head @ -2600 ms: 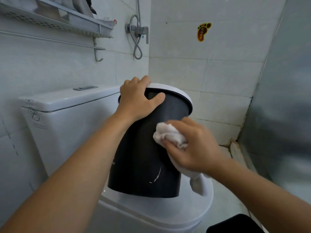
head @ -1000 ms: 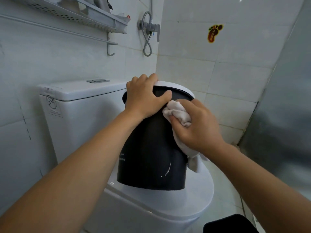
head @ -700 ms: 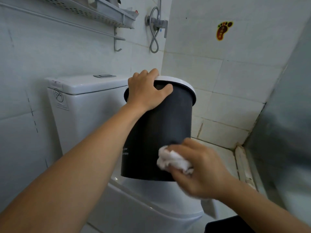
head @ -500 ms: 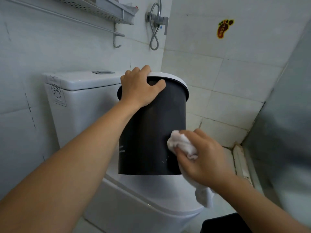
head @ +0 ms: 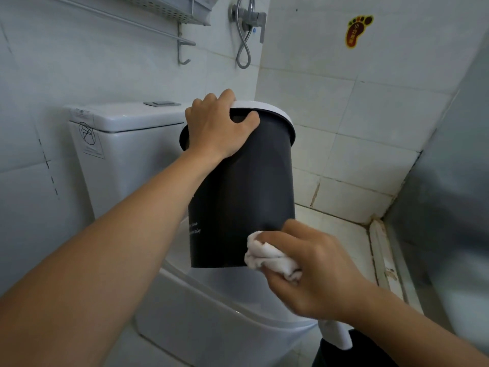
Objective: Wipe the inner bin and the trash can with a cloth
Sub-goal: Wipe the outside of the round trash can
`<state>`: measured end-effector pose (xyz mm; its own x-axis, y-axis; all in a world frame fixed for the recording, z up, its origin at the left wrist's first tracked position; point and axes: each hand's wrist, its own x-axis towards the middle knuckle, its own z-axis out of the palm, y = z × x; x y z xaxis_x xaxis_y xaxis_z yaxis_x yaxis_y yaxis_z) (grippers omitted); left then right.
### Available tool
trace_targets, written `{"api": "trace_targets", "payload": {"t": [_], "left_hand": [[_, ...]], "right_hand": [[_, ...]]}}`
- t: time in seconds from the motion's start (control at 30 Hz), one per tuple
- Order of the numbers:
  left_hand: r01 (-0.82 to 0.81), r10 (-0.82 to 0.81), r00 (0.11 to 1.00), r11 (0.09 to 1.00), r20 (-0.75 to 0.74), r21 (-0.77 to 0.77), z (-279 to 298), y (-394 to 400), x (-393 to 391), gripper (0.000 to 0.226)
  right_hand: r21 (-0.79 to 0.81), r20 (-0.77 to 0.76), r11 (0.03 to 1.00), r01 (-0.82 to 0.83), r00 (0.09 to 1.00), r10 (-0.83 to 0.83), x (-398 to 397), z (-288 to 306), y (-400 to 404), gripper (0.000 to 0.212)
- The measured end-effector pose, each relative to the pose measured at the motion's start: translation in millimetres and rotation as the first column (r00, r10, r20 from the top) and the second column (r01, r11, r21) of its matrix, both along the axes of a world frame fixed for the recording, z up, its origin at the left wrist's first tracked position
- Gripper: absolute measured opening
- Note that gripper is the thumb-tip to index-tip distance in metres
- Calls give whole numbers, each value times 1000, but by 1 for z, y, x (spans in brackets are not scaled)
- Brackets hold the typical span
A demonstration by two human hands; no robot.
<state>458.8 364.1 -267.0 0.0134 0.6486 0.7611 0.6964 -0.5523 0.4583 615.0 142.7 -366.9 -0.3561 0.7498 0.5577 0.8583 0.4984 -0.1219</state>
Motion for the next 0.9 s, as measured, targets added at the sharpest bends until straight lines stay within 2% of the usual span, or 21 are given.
{"api": "trace_targets", "payload": {"t": [0.07, 0.13, 0.2, 0.23, 0.33, 0.4, 0.67, 0.73, 0.83, 0.9], "left_hand": [[-33, 33, 999, 999, -23, 12, 1, 0, 2, 43], [-59, 59, 998, 998, -32, 8, 1, 1, 2, 43], [-65, 65, 998, 998, -24, 1, 0, 2, 1, 44], [-66, 66, 998, 998, -17, -1, 0, 3, 1, 44], [-68, 68, 998, 998, -11, -1, 0, 1, 4, 44], [-67, 67, 998, 998, -20, 22, 1, -1, 8, 44], [-89, 89, 996, 996, -6, 16, 0, 0, 1, 42], [-79, 79, 997, 997, 4, 10, 0, -2, 4, 42], [-67, 67, 998, 997, -8, 36, 0, -5, 11, 42], [-78, 79, 997, 996, -22, 49, 1, -6, 13, 42]], "right_hand": [[4, -38, 998, 62, 997, -62, 11, 2, 5, 31], [56, -120, 975, 216, 971, -208, 23, 5, 14, 27], [96, -141, 941, 324, 940, -310, 26, 5, 16, 26], [107, -137, 942, 317, 943, -302, 21, 4, 14, 26], [41, -60, 993, 113, 992, -110, -6, -2, -4, 32], [9, 1, 999, 40, 999, -40, -13, -5, -9, 33], [93, -126, 943, 320, 943, -307, 23, 2, 11, 23], [74, -122, 968, 241, 965, -231, 9, 0, 4, 26], [50, -21, 994, 100, 995, -99, -8, -3, -3, 32], [51, -9, 992, 116, 993, -116, 0, -1, 1, 32]]}}
